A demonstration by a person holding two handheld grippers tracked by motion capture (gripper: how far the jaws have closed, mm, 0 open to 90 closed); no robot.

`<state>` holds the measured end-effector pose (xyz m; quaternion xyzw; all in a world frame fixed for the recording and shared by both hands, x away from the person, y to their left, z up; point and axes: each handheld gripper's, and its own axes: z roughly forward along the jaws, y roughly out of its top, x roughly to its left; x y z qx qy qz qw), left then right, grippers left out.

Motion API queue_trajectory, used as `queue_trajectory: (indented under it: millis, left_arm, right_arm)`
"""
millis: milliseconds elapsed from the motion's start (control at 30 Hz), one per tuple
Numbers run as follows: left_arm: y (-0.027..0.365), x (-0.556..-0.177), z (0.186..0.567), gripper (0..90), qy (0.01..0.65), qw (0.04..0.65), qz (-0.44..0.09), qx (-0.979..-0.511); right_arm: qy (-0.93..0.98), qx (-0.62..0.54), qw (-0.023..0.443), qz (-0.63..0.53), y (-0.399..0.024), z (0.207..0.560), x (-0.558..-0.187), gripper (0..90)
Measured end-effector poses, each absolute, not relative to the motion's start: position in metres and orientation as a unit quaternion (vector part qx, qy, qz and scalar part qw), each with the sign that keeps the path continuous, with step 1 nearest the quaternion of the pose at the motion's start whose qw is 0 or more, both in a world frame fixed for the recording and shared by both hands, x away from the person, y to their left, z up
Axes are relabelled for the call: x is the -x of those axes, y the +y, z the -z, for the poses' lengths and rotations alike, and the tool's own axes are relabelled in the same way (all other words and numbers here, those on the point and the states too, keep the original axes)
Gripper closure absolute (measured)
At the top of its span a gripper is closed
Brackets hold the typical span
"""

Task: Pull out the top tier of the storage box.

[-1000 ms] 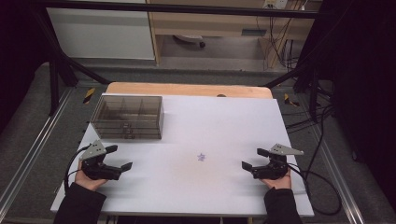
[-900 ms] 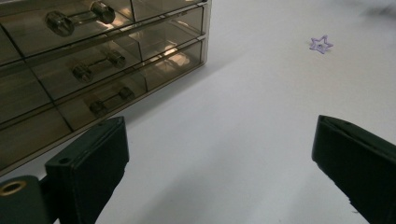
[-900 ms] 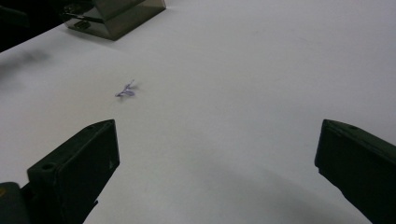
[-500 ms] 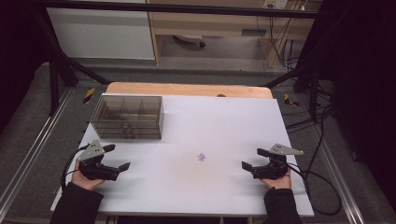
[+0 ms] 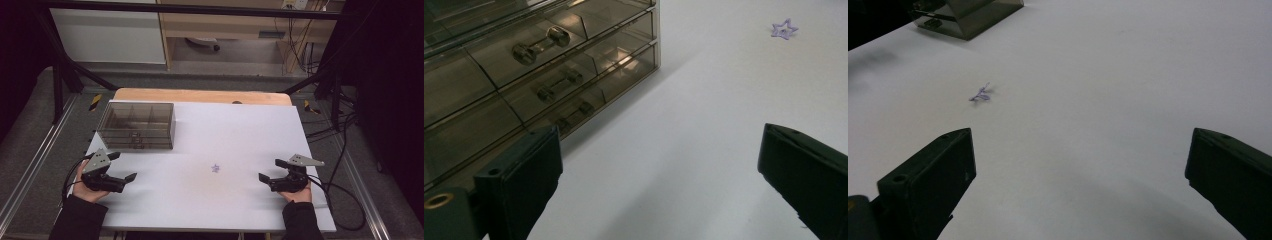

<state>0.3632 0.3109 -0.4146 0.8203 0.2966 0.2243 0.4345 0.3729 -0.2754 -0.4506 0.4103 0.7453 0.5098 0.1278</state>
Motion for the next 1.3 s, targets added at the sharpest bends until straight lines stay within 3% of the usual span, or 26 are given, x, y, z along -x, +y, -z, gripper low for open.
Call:
queue_trajectory:
  millis: [1300]
  left_arm:
    - [0.294,-0.382,0.392,9.6,0.195,0.286,-0.352,-0.87]
  right_arm:
    - [0.747,-0.409,0.132,-0.507,-0.276,0.451,-0.373,0.5]
